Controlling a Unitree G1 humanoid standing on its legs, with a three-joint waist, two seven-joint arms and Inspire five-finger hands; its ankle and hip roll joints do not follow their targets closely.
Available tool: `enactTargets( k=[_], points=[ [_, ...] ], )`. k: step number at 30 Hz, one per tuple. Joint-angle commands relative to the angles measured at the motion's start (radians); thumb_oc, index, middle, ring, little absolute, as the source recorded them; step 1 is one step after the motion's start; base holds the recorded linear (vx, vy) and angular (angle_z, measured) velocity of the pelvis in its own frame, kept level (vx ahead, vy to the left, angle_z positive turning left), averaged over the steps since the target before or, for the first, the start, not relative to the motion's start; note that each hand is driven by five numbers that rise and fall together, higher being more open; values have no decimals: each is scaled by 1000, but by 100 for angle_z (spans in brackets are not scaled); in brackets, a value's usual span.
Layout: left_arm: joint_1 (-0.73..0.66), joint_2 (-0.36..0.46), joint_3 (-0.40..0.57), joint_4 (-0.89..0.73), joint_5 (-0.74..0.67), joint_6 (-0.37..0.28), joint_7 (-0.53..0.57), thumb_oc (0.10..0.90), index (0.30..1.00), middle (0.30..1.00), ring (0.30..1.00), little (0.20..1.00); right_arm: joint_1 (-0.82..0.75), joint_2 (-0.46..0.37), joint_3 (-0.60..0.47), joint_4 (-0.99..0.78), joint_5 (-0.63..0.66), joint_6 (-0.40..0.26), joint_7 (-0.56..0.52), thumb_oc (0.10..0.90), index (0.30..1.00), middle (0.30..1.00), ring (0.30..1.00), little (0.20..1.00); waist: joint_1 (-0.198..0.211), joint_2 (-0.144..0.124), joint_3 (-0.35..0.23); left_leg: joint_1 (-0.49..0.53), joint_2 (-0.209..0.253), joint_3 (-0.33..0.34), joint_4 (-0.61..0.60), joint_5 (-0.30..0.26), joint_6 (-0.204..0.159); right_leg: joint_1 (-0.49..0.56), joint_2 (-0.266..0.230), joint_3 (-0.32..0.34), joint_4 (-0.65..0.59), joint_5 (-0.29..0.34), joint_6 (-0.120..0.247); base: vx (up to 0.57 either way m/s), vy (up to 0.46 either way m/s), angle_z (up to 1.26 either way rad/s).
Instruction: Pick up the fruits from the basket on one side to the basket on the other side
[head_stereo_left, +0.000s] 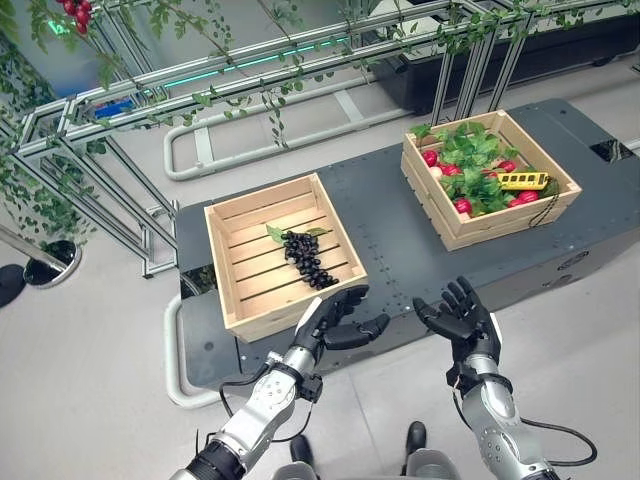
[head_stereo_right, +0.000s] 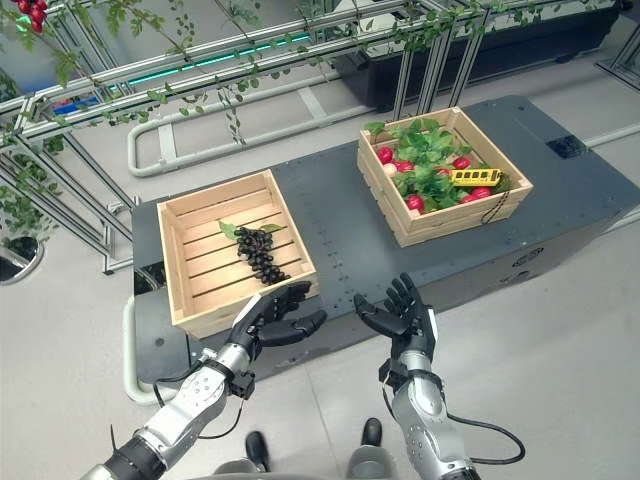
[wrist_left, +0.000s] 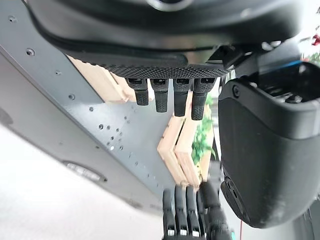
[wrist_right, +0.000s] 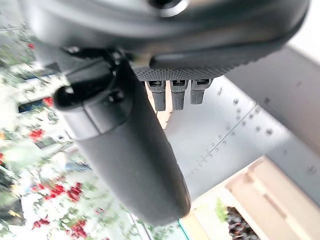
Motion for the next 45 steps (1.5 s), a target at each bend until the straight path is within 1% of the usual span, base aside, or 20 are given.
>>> enactTargets(
  k=[1,8,14,15,16,18,19,21,22,24,25,26,28,30,31,34,39,40,43,45],
  points=[
    [-55,28,61,-99,-2,-89,28,800,900,900,900,900,-60,44,-12,-51,-9,-116,-25,800,900,900,900,900,11,-36,-55,13,-2,-25,7,-23,46,30,22,46,61,-43,-54,56,56,21],
    [-33,60,84,-193,103,-147,64,800,900,900,900,900,-56,59,5,-109,-74,-120,-76,800,900,900,900,900,34,-43,-78,9,-26,-60,7,-46,60,57,21,53,-10,-7,-36,75,61,30],
    [-30,111,139,-334,190,-191,63,800,900,900,900,900,-53,55,-10,-97,-68,-96,-84,800,900,900,900,900,52,-44,-60,22,-43,-53,7,-61,80,46,-11,59,35,-8,-29,98,139,-4],
    [-34,124,148,-349,200,-194,59,800,900,900,900,900,-43,58,-15,-96,-59,-89,-73,800,900,900,900,900,52,-43,-59,23,-49,-50,7,-67,89,43,-15,56,68,-24,-30,152,202,-19],
    [-37,141,158,-364,194,-189,52,800,900,900,900,900,-24,57,-19,-105,-43,-88,-33,800,900,900,900,900,46,-45,-50,24,-65,-43,7,-69,111,-23,-40,64,255,0,-24,132,188,-19],
    [-34,153,158,-371,192,-184,53,800,900,900,900,900,-3,50,-15,-127,-19,-100,23,800,900,900,900,900,32,-45,-22,31,-74,-48,7,-70,122,-122,-50,106,433,47,-16,45,97,-40],
    [-34,156,156,-370,184,-183,52,800,900,900,900,900,1,46,-15,-131,-10,-102,41,800,900,900,900,900,28,-46,-16,31,-73,-47,9,-70,123,-147,-44,119,458,50,-18,54,-66,-42],
    [-27,157,177,-347,139,-178,41,800,900,900,900,900,10,49,-19,-118,35,-98,96,800,900,900,900,900,13,-49,12,36,-58,-48,19,-70,107,-163,-11,142,347,32,-33,55,-190,-15],
    [-34,148,195,-344,170,-189,126,800,900,900,900,900,-7,58,-10,-108,51,-91,130,800,900,900,900,900,21,-54,14,22,-46,-20,32,-72,92,-153,-7,106,196,42,-33,17,-184,-12],
    [-54,137,223,-339,191,-208,198,800,900,900,900,900,-37,62,5,-94,42,-84,119,800,900,900,900,900,33,-56,21,-16,-31,-16,71,-85,86,-123,4,108,121,24,-43,-1,-233,-18],
    [-54,137,223,-339,191,-208,198,800,900,900,900,900,-37,62,5,-94,42,-84,119,800,900,900,900,900,33,-56,19,-18,-31,-16,71,-85,86,-124,4,109,119,26,-43,29,-316,0],
    [-55,124,250,-345,236,-241,255,800,900,900,900,900,-52,58,12,-90,65,-87,95,800,900,900,900,900,27,-58,33,-37,-22,-36,106,-84,79,-107,43,156,114,-6,-56,55,-218,23],
    [-21,124,300,-343,276,-290,294,800,900,900,900,900,-43,48,5,-86,35,-93,118,800,900,900,900,900,33,-58,39,-40,-8,-18,118,-77,67,-95,40,103,123,-24,-65,54,-178,40],
    [-18,127,318,-327,297,-316,307,800,900,900,900,900,-40,37,1,-77,44,-94,130,800,900,900,900,900,30,-56,43,-51,-4,-34,117,-67,60,-95,50,114,121,-31,-75,-4,-54,17],
    [-38,138,334,-301,378,-337,374,800,900,900,900,900,-56,13,-10,-68,42,-83,147,800,900,900,900,900,28,-50,55,-68,-2,-48,110,-52,53,-105,54,116,126,-40,-81,-66,8,2],
    [-99,181,368,-246,429,-308,470,800,900,900,900,900,-85,-19,-18,-59,33,-53,149,800,900,900,900,900,12,-38,69,-74,-5,-42,90,-37,42,-119,57,117,126,-48,-85,-48,72,9],
    [-192,267,420,-101,541,-213,641,800,900,900,900,900,-103,-79,-41,-71,5,13,166,800,900,900,900,900,-32,-1,92,-78,-24,-32,86,-36,33,-171,53,148,176,-76,-89,-16,210,-6],
    [-217,296,426,-48,592,-171,691,800,900,900,900,900,-106,-98,-46,-61,-6,26,187,800,900,900,900,900,-47,13,100,-79,-31,-26,88,-38,31,-182,52,157,190,-84,-90,13,161,-17],
    [-280,355,404,43,648,-97,729,800,900,900,900,900,-122,-129,-40,-43,-15,40,209,800,900,900,900,900,-67,31,114,-79,-44,-12,85,-42,31,-198,51,169,202,-95,-93,-25,212,-7],
    [-356,408,342,111,685,-16,706,800,900,900,900,900,-143,-154,-31,-31,-8,45,218,800,900,900,900,900,-82,39,134,-95,-53,-5,89,-43,28,-219,51,174,214,-101,-93,-80,129,-9]
  ],
)
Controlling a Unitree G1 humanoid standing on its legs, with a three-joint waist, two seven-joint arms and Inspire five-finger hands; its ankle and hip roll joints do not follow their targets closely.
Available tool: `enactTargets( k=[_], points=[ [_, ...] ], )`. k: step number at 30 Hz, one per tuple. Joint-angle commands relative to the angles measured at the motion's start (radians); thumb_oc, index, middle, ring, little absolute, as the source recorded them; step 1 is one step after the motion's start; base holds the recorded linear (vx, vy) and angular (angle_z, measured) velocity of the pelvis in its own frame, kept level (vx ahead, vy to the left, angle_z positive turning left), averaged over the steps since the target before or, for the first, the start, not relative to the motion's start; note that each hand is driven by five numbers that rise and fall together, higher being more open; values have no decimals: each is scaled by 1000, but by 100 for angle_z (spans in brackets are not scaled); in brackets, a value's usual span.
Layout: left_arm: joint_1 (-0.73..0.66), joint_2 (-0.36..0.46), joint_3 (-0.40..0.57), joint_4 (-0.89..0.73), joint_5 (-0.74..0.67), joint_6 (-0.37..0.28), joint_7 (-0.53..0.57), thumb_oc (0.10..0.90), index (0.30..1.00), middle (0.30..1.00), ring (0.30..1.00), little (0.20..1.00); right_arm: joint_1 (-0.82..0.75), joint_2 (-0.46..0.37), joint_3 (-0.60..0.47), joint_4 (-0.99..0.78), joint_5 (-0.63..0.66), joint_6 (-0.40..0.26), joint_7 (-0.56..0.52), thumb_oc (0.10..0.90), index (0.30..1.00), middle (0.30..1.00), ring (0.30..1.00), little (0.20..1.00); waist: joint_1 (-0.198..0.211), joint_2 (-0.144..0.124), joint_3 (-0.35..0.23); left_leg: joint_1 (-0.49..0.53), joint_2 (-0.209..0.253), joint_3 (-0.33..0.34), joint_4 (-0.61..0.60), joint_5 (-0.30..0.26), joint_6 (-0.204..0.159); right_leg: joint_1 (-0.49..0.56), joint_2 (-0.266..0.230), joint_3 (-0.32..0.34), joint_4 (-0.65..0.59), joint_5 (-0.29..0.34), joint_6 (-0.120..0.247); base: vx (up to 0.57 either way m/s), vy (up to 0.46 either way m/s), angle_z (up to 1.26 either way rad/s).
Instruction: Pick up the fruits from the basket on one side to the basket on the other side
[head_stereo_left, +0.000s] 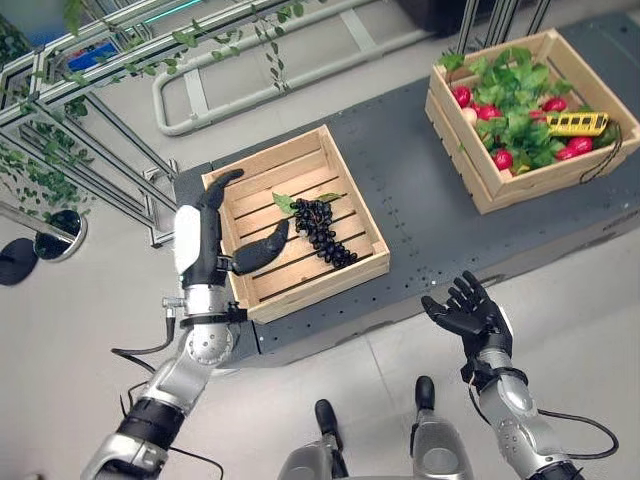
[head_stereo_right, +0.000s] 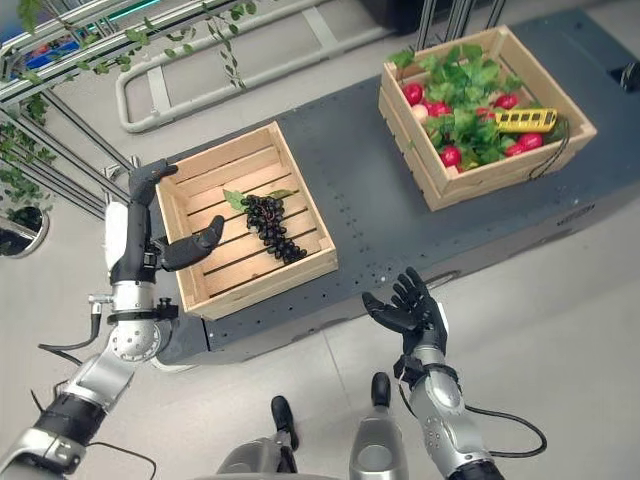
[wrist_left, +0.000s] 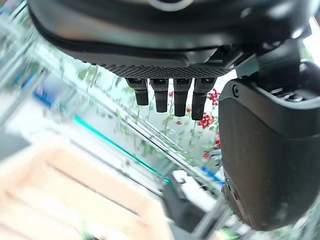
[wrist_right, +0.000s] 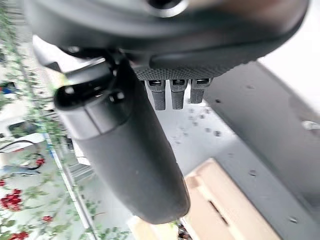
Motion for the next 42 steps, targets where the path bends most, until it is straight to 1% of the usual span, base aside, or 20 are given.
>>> enactTargets(
  k=[1,4,6,7,8,9,13,14,15,17,19,21,22,23,25,27,29,34,37,42],
  points=[
    [-164,133,14,30,82,89,54,800,900,900,900,900,-72,-17,-3,-70,-35,-45,77,800,900,900,900,900,-29,-60,9,-11,-29,9,85,-59,12,-43,11,30,139,-93,-100,-82,85,-9],
    [-205,162,-35,107,107,127,41,800,900,900,900,900,-94,-33,4,-52,-32,-54,99,800,900,900,900,900,-33,-52,30,-38,-40,5,89,-57,14,-65,12,41,141,-93,-99,-57,85,-8],
    [-240,177,-67,149,159,159,26,800,900,900,900,900,-109,-41,7,-44,-35,-56,108,800,900,900,900,900,-37,-49,43,-53,-46,9,99,-59,15,-77,12,47,148,-96,-99,-49,97,-4],
    [-282,190,-102,181,170,183,13,800,900,900,900,900,-128,-51,13,-43,-35,-53,105,800,900,900,900,900,-42,-49,59,-74,-51,9,115,-61,16,-97,13,54,162,-97,-99,-57,73,-3],
    [-290,192,-108,187,174,188,10,800,900,900,900,900,-132,-53,14,-43,-35,-52,104,800,900,900,900,900,-42,-50,62,-79,-52,10,119,-62,16,-102,13,56,165,-98,-99,-77,79,-6],
    [-338,208,-139,218,217,210,-3,800,900,900,900,900,-153,-57,18,-33,-36,-51,102,800,900,900,900,900,-44,-54,78,-106,-54,16,144,-66,16,-123,14,58,180,-100,-100,-67,50,-11],
    [-426,231,-208,247,302,269,-24,800,900,900,900,900,-191,-60,20,-11,-33,-45,93,800,900,900,900,900,-50,-69,116,-169,-51,32,234,-87,18,-174,13,63,250,-118,-107,-64,29,-5],
    [-465,240,-233,257,351,282,-14,800,900,900,900,900,-203,-64,19,-7,-28,-51,92,800,900,900,900,900,-55,-81,133,-206,-44,46,296,-106,20,-201,12,66,291,-131,-112,-52,-3,5],
    [-473,241,-238,260,354,282,-11,800,900,900,900,900,-205,-64,18,-6,-26,-52,92,800,900,900,900,900,-57,-84,138,-212,-43,45,308,-111,20,-205,10,64,302,-136,-113,-93,-27,14],
    [-580,274,-306,281,476,297,-7,800,900,900,900,900,-245,-72,19,4,-8,-68,90,800,900,900,900,900,-59,-107,168,-292,-22,53,423,-143,20,-264,6,62,379,-154,-120,-87,-45,31],
    [-633,292,-347,290,527,303,-1,800,900,900,900,900,-263,-75,13,4,-6,-70,91,800,900,900,900,900,-63,-117,188,-339,-6,46,495,-160,21,-299,6,71,431,-167,-123,-44,-24,40],
    [-660,307,-371,284,550,307,7,800,900,900,900,900,-265,-76,7,2,-5,-72,89,800,900,900,900,900,-66,-122,191,-385,8,43,547,-176,24,-336,4,79,464,-176,-125,-5,-1,21],
    [-680,319,-390,276,582,316,19,800,900,900,900,900,-264,-69,8,3,-6,-77,83,800,900,900,900,900,-67,-128,191,-430,22,40,594,-192,27,-371,4,86,492,-183,-127,15,6,-5],
    [-687,323,-396,272,593,323,25,800,900,900,900,900,-263,-67,8,3,-6,-77,82,800,900,900,900,900,-68,-130,191,-444,26,38,606,-197,28,-383,5,90,501,-185,-127,26,13,-7],
    [-695,337,-399,262,634,342,80,800,900,900,900,900,-257,-56,10,4,-3,-87,90,800,900,900,900,900,-67,-142,191,-492,39,30,645,-220,36,-422,8,98,527,-187,-126,29,6,-5],
    [-709,346,-401,255,658,348,120,800,900,900,900,900,-254,-44,16,0,2,-92,92,800,900,900,900,900,-64,-154,191,-531,50,25,673,-236,41,-455,14,104,548,-187,-124,12,-4,-2],
    [-714,342,-401,257,686,347,121,800,900,900,900,900,-255,-39,20,2,5,-93,90,800,900,900,900,900,-63,-161,191,-549,54,20,686,-242,41,-468,17,106,553,-185,-121,10,-5,4],
    [-715,368,-432,237,766,326,56,800,900,900,900,900,-241,-31,15,-10,24,-110,76,800,900,900,900,900,-57,-182,191,-594,59,1,718,-253,45,-500,17,102,571,-178,-111,13,-8,-2],
    [-707,389,-441,248,767,322,76,800,900,900,900,900,-242,-33,10,-25,42,-123,49,800,900,900,900,900,-52,-185,191,-611,59,-2,722,-252,47,-516,17,101,571,-170,-106,8,-8,-2],
    [-697,406,-446,239,813,319,67,800,900,900,900,900,-231,-36,5,-35,47,-113,34,800,900,900,900,900,-53,-180,191,-618,56,-2,732,-258,46,-522,15,107,572,-168,-102,26,14,-2]
  ],
)
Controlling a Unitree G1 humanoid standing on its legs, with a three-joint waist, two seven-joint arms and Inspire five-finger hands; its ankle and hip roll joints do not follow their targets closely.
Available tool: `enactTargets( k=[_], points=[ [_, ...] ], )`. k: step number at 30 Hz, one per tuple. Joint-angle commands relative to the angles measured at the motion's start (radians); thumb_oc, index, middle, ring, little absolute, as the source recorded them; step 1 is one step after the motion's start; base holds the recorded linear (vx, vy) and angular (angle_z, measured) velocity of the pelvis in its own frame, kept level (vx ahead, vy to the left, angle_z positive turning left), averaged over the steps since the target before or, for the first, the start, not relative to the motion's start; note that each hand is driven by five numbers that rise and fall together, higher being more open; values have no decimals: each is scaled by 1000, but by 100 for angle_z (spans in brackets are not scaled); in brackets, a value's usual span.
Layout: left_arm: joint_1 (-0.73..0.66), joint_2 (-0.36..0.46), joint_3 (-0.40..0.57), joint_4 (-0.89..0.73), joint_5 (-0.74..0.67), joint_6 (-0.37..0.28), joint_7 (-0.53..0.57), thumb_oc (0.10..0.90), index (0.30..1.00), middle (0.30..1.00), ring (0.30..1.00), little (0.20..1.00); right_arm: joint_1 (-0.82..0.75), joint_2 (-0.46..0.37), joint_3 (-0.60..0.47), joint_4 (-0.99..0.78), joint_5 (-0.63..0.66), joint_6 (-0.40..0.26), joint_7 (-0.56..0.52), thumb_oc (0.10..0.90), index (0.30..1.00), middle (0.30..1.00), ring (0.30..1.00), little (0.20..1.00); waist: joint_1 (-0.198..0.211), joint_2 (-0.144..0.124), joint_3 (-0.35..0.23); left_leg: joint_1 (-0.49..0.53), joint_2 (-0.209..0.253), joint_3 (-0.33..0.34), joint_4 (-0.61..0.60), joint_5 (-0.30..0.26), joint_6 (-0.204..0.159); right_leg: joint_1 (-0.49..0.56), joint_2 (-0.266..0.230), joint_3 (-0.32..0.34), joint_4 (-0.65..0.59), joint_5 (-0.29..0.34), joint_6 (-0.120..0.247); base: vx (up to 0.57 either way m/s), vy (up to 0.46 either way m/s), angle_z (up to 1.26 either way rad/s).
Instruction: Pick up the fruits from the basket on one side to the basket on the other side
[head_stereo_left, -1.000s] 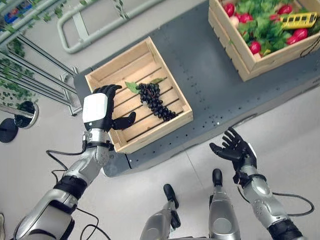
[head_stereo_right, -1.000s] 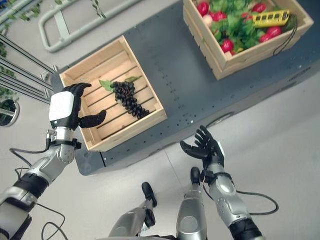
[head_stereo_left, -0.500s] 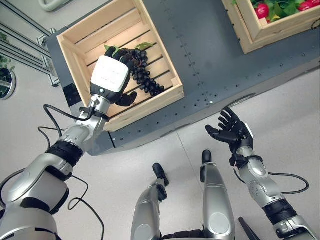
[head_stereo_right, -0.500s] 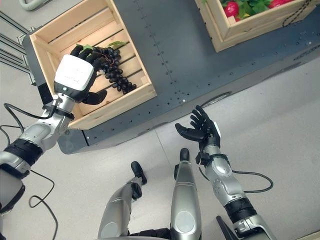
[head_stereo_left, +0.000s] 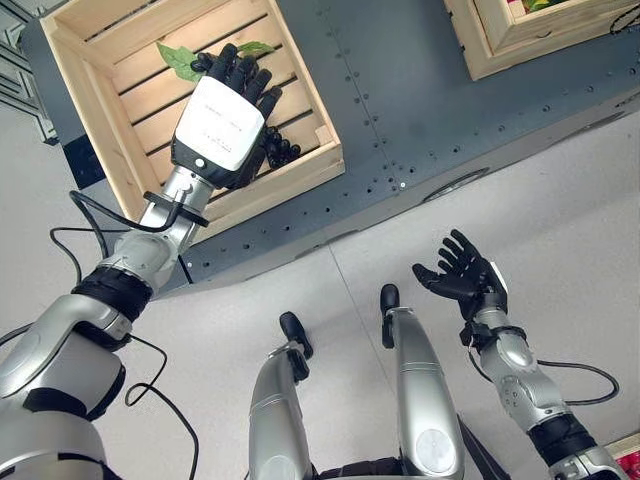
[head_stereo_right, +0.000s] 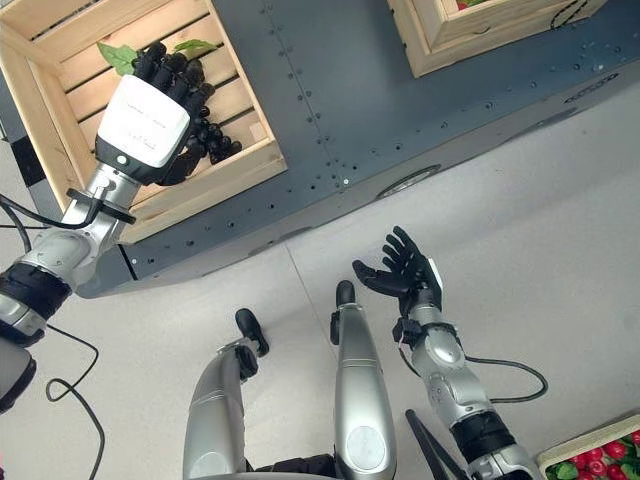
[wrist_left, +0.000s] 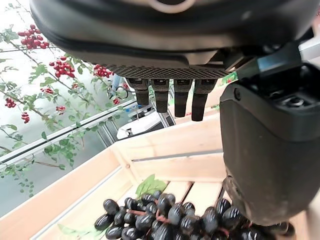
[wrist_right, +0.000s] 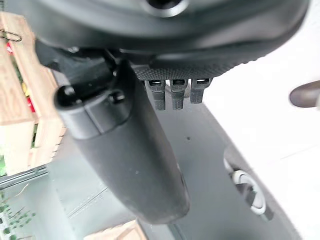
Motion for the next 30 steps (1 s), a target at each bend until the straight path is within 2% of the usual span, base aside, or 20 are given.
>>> enactTargets(
  k=[1,4,6,7,10,12,17,22,26,30],
  points=[
    [-43,145,42,-57,66,15,10,800,900,900,900,900,-7,17,-40,-96,42,-94,-3,800,900,900,900,900,-2,-45,-13,-61,-33,22,128,-85,81,59,20,8,-87,70,-13,42,40,-4],
    [-45,151,39,-56,89,41,-66,800,900,900,900,900,3,12,-43,-91,51,-100,3,800,900,900,900,900,-4,-44,-13,-68,-34,22,132,-86,82,52,19,12,-87,73,-11,41,35,-2],
    [-62,153,22,-38,97,34,-118,800,900,900,900,900,2,10,-39,-92,50,-104,1,800,900,900,900,900,-6,-47,-13,-76,-31,25,136,-87,83,47,17,11,-91,76,-10,44,28,-1],
    [-75,155,10,-30,117,38,-175,800,900,900,900,900,1,9,-40,-94,49,-106,-1,800,900,900,900,900,-6,-49,-13,-83,-31,25,138,-85,82,42,17,12,-95,82,-8,40,23,-2],
    [-108,175,-19,-31,111,53,-222,800,900,900,900,900,8,0,-38,-102,52,-109,-7,800,900,900,900,900,-8,-51,-13,-88,-28,30,134,-85,85,37,15,11,-105,89,-5,48,27,0],
    [-121,177,-28,-30,119,39,-237,800,900,900,900,900,11,-1,-36,-102,53,-113,-10,800,900,900,900,900,-8,-51,-13,-90,-26,33,133,-85,88,34,14,11,-108,91,-3,48,27,-4],
    [-185,188,-72,-45,151,-22,-246,800,900,900,900,900,25,-7,-32,-108,57,-120,-19,800,900,900,900,900,-13,-53,-13,-89,-30,39,122,-85,93,31,16,19,-124,102,6,60,25,-2],
    [-240,195,-104,-24,178,-144,-178,800,900,900,900,900,39,-11,-44,-106,54,-138,-10,800,900,900,900,900,-18,-54,-13,-103,-32,45,129,-92,102,14,18,25,-138,121,17,41,35,-1],
    [-265,202,-132,9,179,-163,-127,800,900,900,900,900,43,-21,-44,-104,50,-152,-3,800,900,900,900,900,-20,-53,-13,-118,-35,48,120,-88,104,-6,20,33,-145,130,21,31,42,-3],
    [-283,204,-154,12,165,-156,-186,800,900,900,900,900,51,-25,-45,-108,52,-161,2,800,900,900,900,900,-19,-53,-13,-137,-41,46,117,-89,108,-30,22,44,-145,137,24,23,33,-4]
  ],
)
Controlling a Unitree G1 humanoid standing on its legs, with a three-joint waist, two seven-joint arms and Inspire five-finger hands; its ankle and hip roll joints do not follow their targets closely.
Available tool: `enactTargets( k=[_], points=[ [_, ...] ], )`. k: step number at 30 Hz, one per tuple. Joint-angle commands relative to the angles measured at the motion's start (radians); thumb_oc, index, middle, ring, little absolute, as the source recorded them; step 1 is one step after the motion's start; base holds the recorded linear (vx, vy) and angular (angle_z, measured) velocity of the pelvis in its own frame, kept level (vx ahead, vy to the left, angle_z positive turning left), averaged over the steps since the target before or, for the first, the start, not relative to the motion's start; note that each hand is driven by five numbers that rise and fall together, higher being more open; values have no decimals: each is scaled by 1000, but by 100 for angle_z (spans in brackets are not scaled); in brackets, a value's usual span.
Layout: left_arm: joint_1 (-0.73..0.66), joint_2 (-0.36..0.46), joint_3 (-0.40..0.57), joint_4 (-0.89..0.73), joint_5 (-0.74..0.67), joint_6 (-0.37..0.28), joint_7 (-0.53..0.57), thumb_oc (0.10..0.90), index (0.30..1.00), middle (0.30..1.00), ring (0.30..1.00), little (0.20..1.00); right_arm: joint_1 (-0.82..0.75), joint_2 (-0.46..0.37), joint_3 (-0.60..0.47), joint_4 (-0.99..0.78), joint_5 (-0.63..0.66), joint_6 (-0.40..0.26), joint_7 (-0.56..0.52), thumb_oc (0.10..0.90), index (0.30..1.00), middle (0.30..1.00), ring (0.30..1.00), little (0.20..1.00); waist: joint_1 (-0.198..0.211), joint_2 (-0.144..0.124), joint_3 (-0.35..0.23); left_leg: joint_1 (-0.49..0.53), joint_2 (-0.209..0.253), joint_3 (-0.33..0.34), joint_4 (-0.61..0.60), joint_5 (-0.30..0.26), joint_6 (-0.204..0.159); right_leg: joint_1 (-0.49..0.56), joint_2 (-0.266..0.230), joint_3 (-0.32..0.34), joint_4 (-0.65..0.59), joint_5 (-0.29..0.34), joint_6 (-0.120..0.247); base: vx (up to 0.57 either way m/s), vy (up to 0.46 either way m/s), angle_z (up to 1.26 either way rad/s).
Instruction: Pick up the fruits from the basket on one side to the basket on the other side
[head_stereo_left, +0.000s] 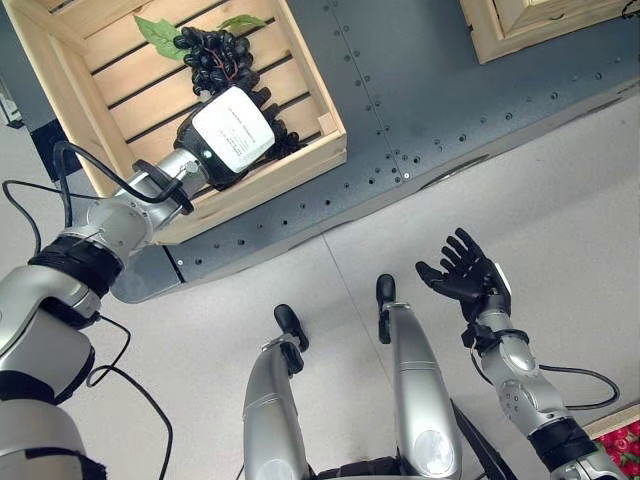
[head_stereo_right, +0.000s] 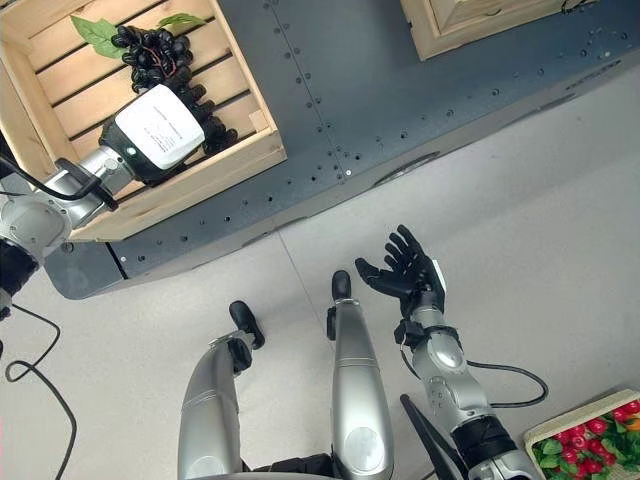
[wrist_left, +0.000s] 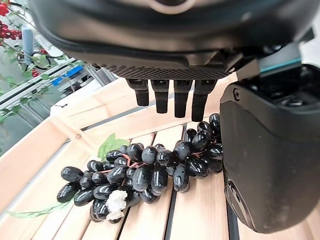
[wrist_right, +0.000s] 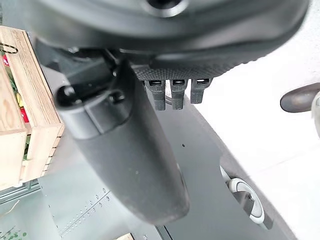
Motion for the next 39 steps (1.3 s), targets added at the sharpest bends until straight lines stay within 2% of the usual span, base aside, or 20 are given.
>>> enactTargets(
  k=[1,7,13,15,23,24,26,29,31,33,39],
  points=[
    [-96,109,21,-36,-9,23,3,800,900,900,900,900,13,-22,-46,-104,21,-107,5,800,900,900,900,900,-3,-30,-12,-51,-38,34,55,-39,81,22,24,18,-113,113,-14,0,0,0],
    [-94,98,3,-4,-63,105,-129,800,900,900,900,900,-4,-26,-42,-126,40,-106,-14,800,900,900,900,900,4,-30,-12,-81,-53,23,48,-32,83,-5,27,22,-124,124,-13,0,0,0],
    [-74,87,23,18,-81,263,-226,800,900,900,900,900,-5,-30,-49,-160,42,-108,-29,800,900,900,900,900,12,-35,-12,-103,-58,18,50,-30,87,-26,27,19,-124,129,-13,3,20,-4],
    [-63,74,34,36,-115,296,-223,800,900,900,900,900,-11,-29,-51,-168,40,-105,-31,800,900,900,900,900,13,-38,-12,-110,-60,14,53,-29,87,-32,28,18,-121,129,-14,3,15,-7],
    [-72,18,52,82,-131,346,-245,800,900,900,900,900,-52,-27,-59,-230,31,-92,-76,800,900,900,900,900,15,-49,-12,-139,-67,7,46,-14,86,-60,35,15,-121,138,-17,-1,1,0],
    [-69,15,54,85,-122,349,-238,621,632,632,632,632,-58,-27,-60,-235,30,-90,-84,800,900,900,900,900,15,-50,-12,-141,-68,5,45,-14,85,-61,36,15,-122,139,-18,0,0,0],
    [-70,11,57,77,-103,348,-233,400,300,300,300,300,-68,-28,-60,-247,30,-87,-98,800,900,900,900,900,15,-50,-12,-143,-69,4,45,-14,85,-66,38,16,-119,138,-19,0,0,0],
    [-75,7,56,78,-101,332,-207,400,300,300,300,300,-79,-28,-63,-255,32,-82,-109,800,900,900,900,900,15,-48,-12,-143,-69,7,43,-13,85,-68,38,14,-116,136,-21,-10,1,0],
    [-78,4,56,85,-107,299,-176,400,300,300,300,300,-86,-28,-62,-255,34,-83,-113,800,900,900,900,900,14,-47,-12,-141,-70,7,41,-12,84,-66,40,15,-116,135,-22,-15,2,0],
    [-81,-1,56,82,-106,235,-136,400,300,300,300,300,-89,-30,-64,-254,35,-90,-113,800,900,900,900,900,12,-46,-12,-136,-72,7,39,-10,82,-60,43,16,-116,134,-23,-36,1,0],
    [-71,7,60,72,-58,99,-37,400,300,300,300,300,-92,-40,-82,-240,54,-108,-99,800,900,900,900,900,8,-40,-12,-104,-75,18,30,-13,85,-33,47,16,-118,130,-25,-22,-1,-1]
  ],
)
